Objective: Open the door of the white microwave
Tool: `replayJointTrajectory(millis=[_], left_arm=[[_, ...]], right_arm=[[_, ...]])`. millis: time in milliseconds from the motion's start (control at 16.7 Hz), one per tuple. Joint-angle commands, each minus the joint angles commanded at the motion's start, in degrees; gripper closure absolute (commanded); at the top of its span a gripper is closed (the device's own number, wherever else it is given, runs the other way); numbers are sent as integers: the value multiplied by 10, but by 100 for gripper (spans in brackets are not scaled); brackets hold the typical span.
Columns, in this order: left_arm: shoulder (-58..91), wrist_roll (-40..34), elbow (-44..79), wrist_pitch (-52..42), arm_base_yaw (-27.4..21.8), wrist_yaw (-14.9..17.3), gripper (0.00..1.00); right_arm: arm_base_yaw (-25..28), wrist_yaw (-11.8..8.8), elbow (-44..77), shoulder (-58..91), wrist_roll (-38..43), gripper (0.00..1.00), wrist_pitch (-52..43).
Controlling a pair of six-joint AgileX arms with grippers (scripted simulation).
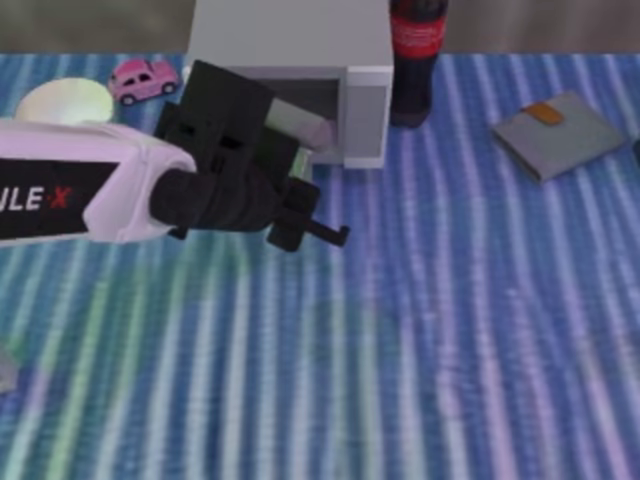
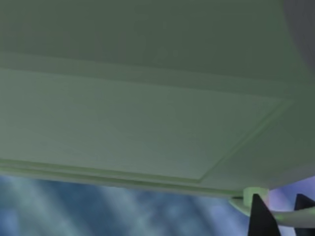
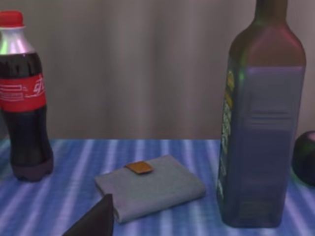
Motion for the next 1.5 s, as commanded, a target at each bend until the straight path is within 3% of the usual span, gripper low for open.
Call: replayJointTrajectory(millis=[540,1080,1500], left_arm=[[0,0,0,0,0,0,100],[-14,38,-18,0,16,32,100],[-15,39,-18,0,16,34,100]], right_arm=[[0,0,0,0,0,0,0],[0,0,0,0,0,0,0],[0,0,0,0,0,0,0]])
